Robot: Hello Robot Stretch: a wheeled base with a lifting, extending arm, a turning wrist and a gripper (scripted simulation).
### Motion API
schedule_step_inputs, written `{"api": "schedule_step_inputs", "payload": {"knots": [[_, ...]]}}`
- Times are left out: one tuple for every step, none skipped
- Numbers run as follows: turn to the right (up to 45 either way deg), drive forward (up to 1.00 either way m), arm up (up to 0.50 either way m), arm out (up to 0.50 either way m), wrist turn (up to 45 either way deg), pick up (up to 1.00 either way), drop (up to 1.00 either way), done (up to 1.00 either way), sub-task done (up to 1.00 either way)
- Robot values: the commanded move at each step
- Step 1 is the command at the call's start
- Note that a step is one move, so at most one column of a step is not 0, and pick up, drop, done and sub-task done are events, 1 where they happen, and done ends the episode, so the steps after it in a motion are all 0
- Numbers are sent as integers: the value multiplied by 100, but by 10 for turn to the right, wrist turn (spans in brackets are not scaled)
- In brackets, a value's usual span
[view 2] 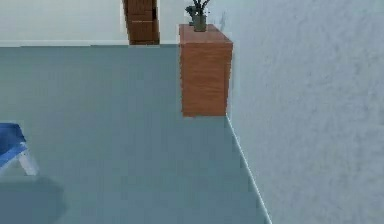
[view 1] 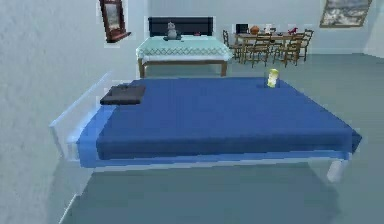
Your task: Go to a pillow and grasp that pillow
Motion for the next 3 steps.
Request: {"api": "schedule_step_inputs", "payload": {"knots": [[0,45,0,0,0,0,0,0,0],[-450,0,0,0,0,0,0,0,0],[-450,0,0,0,0,0,0,0,0]]}}
